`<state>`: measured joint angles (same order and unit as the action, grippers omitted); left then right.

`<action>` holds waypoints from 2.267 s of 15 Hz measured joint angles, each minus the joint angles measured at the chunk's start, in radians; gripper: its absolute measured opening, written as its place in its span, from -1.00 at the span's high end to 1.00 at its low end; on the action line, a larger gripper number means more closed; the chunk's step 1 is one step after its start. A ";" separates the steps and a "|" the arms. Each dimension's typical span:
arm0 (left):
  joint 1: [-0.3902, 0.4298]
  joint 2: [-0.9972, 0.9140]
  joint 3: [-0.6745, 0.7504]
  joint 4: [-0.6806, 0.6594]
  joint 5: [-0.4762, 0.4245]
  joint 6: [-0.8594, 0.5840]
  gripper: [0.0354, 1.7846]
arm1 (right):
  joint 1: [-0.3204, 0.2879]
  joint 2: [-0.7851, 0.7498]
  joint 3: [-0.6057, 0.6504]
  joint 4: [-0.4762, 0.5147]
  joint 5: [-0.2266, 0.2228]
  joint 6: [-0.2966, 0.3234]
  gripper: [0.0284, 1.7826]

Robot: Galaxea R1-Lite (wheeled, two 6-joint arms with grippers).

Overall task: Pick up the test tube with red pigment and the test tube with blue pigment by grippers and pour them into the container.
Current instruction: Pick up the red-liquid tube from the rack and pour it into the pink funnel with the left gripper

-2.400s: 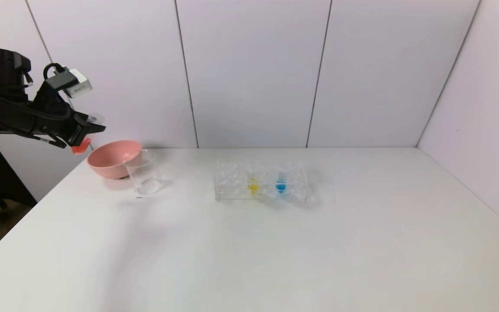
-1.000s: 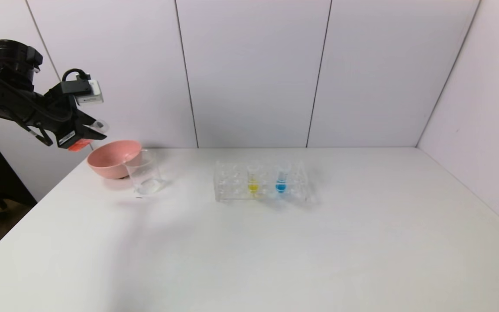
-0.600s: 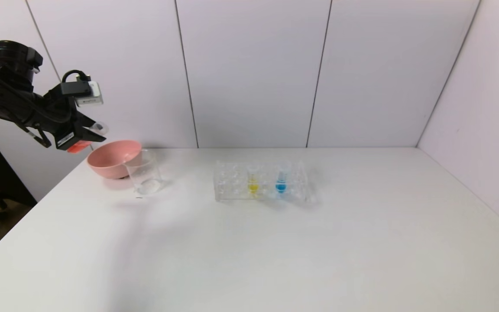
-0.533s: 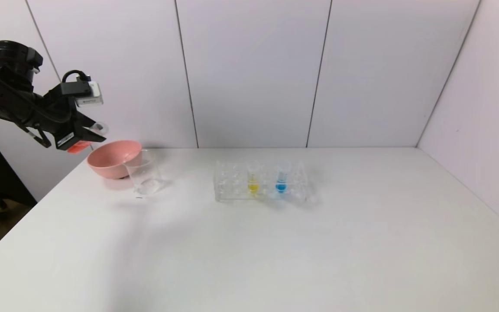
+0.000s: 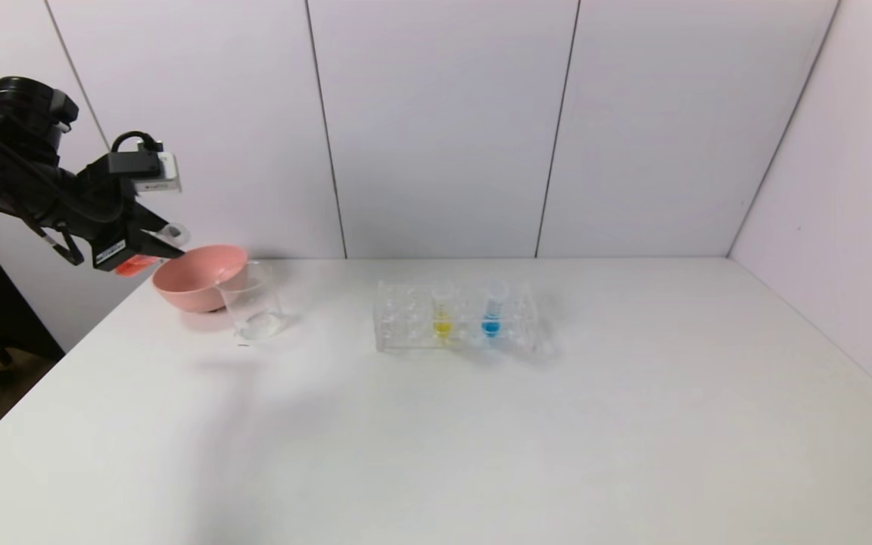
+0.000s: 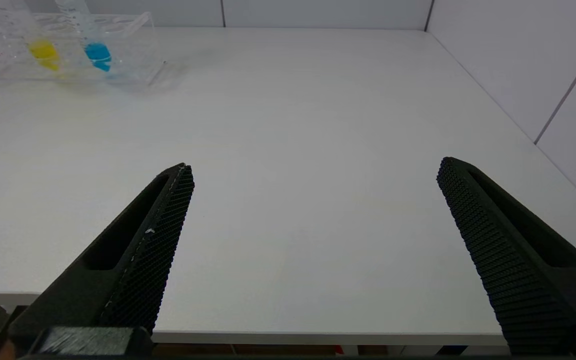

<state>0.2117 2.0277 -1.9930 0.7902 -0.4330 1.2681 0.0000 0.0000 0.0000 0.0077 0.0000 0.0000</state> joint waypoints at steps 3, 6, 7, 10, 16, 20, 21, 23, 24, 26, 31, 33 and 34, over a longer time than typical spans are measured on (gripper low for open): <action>-0.003 0.004 -0.001 -0.008 0.005 0.013 0.47 | 0.000 0.000 0.000 0.000 0.000 0.000 -0.99; -0.014 0.016 -0.005 -0.011 0.024 0.012 0.47 | 0.000 0.000 0.000 0.000 0.000 0.000 -0.99; -0.017 0.020 -0.007 -0.012 0.038 0.012 0.47 | 0.000 0.000 0.000 0.000 0.000 0.000 -0.99; -0.027 0.029 -0.009 -0.028 0.080 0.012 0.47 | 0.000 0.000 0.000 0.000 0.000 0.000 -0.99; -0.059 0.045 -0.011 -0.059 0.155 0.006 0.47 | 0.000 0.000 0.000 0.000 0.000 0.000 -0.99; -0.076 0.053 -0.017 -0.059 0.203 -0.009 0.47 | 0.000 0.000 0.000 0.000 0.000 0.000 -0.99; -0.081 0.054 -0.018 -0.059 0.212 -0.016 0.47 | 0.000 0.000 0.000 0.000 0.000 0.000 -0.99; -0.094 0.057 -0.018 -0.059 0.243 -0.024 0.47 | 0.000 0.000 0.000 0.000 0.000 0.000 -0.99; -0.102 0.059 -0.020 -0.059 0.260 -0.030 0.47 | 0.000 0.000 0.000 0.000 0.000 0.000 -0.99; -0.111 0.064 -0.022 -0.059 0.274 -0.033 0.47 | 0.000 0.000 0.000 0.000 0.000 0.000 -0.99; -0.134 0.068 -0.027 -0.059 0.362 -0.029 0.47 | 0.000 0.000 0.000 0.000 0.000 0.000 -0.99; -0.143 0.068 -0.027 -0.059 0.373 -0.028 0.47 | 0.000 0.000 0.000 0.000 0.000 0.000 -0.99; -0.145 0.069 -0.027 -0.059 0.374 -0.026 0.47 | 0.000 0.000 0.000 0.000 0.000 0.000 -0.99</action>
<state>0.0664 2.0964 -2.0204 0.7313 -0.0589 1.2417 0.0000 0.0000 0.0000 0.0077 0.0000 0.0000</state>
